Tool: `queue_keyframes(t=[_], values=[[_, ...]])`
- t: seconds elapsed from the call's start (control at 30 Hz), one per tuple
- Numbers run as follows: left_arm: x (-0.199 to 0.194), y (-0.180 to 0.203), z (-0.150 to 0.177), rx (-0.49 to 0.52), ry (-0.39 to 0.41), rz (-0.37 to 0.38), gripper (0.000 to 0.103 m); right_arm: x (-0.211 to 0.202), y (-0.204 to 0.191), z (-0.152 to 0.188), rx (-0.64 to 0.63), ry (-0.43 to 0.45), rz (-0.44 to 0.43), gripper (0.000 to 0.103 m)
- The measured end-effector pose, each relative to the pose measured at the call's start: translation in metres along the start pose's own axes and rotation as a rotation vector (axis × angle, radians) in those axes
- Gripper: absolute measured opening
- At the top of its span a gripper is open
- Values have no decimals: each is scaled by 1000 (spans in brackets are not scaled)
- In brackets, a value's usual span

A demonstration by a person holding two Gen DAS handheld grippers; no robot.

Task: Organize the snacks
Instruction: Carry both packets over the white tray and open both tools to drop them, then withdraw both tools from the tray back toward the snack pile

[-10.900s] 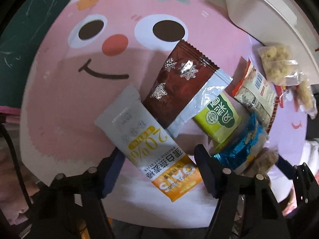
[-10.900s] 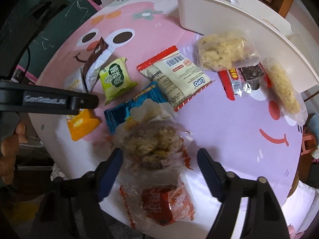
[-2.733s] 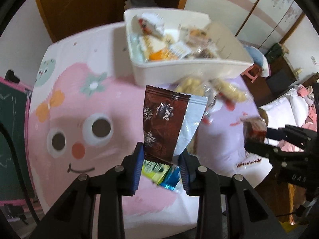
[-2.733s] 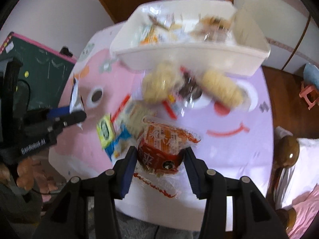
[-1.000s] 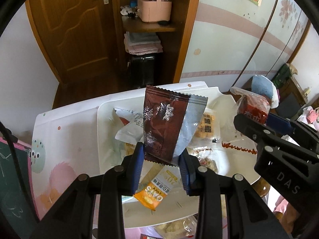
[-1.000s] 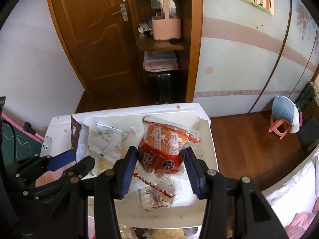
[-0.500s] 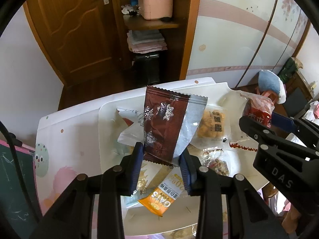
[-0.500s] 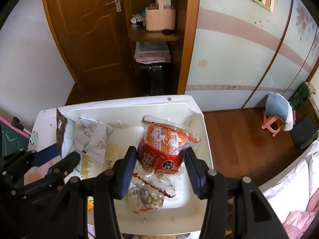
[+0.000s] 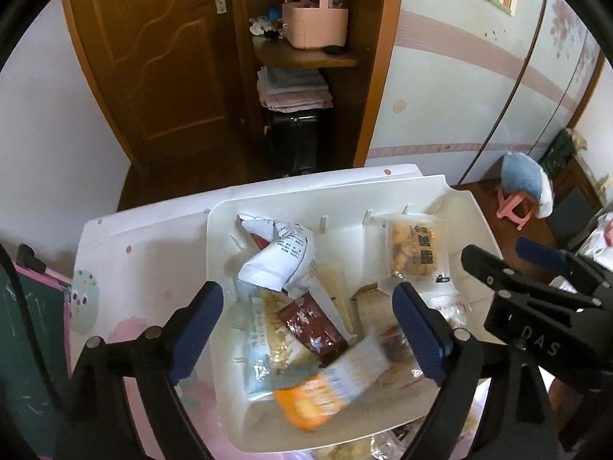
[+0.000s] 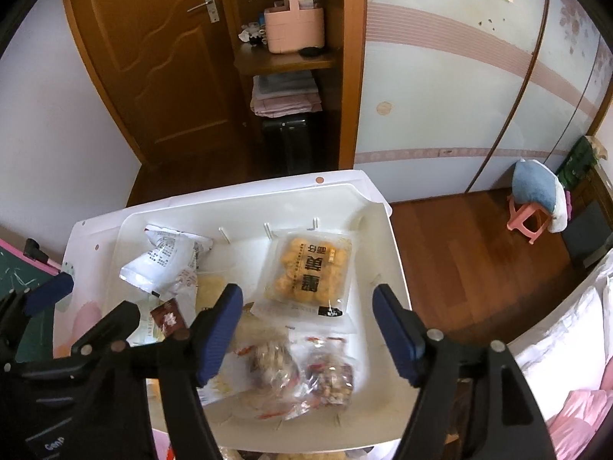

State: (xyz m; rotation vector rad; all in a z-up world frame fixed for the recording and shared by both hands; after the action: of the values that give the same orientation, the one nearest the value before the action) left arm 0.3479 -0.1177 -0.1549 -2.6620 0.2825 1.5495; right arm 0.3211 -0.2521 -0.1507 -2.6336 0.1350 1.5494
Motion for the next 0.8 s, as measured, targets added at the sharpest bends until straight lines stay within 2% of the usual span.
queue_keyframes(t=[0.1,0.8], values=[[-2,-1,1,-25,-3,17,90,-1,1,1,2,-1,-1,71],[-42,-5,20,-45,20,-16,90,-35,-6,21,-28,18,-27,71]])
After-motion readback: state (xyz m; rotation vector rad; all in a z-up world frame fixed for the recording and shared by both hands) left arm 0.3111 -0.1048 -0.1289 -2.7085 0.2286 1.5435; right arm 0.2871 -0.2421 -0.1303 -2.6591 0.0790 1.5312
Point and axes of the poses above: each gripper's, at about its wrist camera, not at the fingertips, and x roughly the way its jaws point, y to its right, z to its underside, the point moved 8 cm from there along x, roughly the way its jaws point, and after that the axes turned 1 degree about -y, right-handed, at the moved point
